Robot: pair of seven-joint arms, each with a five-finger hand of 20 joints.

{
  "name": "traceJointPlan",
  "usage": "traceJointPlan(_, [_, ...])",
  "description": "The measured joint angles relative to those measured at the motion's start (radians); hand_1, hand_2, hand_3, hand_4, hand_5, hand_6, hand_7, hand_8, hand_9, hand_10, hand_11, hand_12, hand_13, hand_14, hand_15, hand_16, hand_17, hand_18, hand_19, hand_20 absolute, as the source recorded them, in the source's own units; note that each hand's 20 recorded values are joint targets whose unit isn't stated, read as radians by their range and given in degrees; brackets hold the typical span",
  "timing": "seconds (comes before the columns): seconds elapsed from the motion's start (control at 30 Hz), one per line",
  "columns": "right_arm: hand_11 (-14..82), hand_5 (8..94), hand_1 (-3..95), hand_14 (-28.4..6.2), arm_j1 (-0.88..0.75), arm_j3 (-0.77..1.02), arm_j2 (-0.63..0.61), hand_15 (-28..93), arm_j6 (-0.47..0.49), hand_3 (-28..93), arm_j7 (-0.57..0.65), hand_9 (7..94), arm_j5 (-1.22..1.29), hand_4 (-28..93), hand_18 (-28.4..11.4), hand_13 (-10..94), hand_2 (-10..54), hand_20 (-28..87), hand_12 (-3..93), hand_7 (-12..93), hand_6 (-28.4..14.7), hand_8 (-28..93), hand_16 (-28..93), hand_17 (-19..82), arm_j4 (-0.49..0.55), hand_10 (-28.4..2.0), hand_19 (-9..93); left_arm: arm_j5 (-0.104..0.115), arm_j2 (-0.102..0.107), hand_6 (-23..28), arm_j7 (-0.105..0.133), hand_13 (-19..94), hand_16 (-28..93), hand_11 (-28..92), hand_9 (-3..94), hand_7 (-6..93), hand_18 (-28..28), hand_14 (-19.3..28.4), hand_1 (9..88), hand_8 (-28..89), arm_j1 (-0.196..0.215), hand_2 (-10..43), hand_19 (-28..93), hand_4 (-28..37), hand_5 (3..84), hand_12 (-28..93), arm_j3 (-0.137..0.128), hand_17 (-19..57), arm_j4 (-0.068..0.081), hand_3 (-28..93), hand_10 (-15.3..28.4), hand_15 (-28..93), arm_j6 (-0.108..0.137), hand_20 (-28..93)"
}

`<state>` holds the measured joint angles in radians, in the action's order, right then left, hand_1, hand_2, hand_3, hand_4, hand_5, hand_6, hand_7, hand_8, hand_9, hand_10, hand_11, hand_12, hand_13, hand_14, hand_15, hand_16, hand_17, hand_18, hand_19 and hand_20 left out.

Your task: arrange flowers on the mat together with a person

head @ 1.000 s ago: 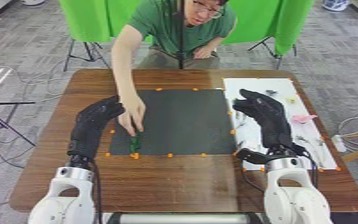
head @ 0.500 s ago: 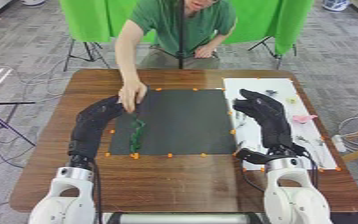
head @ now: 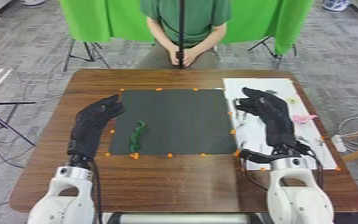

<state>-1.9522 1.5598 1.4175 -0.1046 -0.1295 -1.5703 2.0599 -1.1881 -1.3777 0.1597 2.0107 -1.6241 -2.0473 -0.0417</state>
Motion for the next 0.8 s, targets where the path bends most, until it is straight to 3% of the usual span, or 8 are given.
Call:
traceJointPlan(0.2, [20.0,55.8,17.9,-13.3,-0.017,0.093,-0.073,24,-0.101,73,0.042,61.6,-0.344,-28,-16.3,57,-9.5,43,24.5,18,-0.7,-8,29,23,0.058,-14.3,41,-0.001,0.0,5.3,-0.002,36,2,20,46.2,15.8,16.8,18.8,30.8,-6,-0.005,-5.5,18,-17.9,47.6,14,-0.009,0.4,0.0,63,13.2,25,0.0,18])
traceJointPlan(0.4, [29.2,60.0,25.7,-12.3,-0.06,0.201,-0.152,31,-0.157,74,0.172,63.8,-0.592,-28,-15.9,60,-9.5,44,28.4,22,0.3,-9,29,24,0.089,-13.3,44,-0.001,0.002,5.4,-0.007,36,2,21,46.2,15.8,16.8,18.8,30.8,-6,-0.003,-5.5,18,-18.0,47.6,14,-0.015,0.4,-0.003,63,13.3,25,0.0,18])
traceJointPlan(0.6, [30.6,61.9,28.6,-11.5,-0.152,0.294,-0.171,33,-0.108,74,0.296,65.2,-0.907,-28,-15.9,62,-9.5,45,28.9,23,0.6,-9,29,25,0.116,-12.6,45,-0.001,0.009,5.6,-0.006,36,2,21,46.5,15.8,16.8,18.7,31.0,-6,0.003,-5.4,19,-18.0,47.9,14,-0.012,0.4,-0.007,63,13.3,26,0.011,18])
traceJointPlan(0.8, [29.9,61.4,28.4,-11.6,-0.212,0.323,-0.196,34,-0.003,75,0.321,64.9,-1.04,-28,-16.2,62,-9.5,44,28.8,23,0.5,-9,29,26,0.093,-12.6,45,0.001,0.023,5.7,-0.004,36,2,21,46.7,15.7,16.8,18.8,31.0,-5,0.008,-5.5,19,-17.9,48.0,14,-0.006,0.5,-0.01,63,13.4,26,0.028,19])
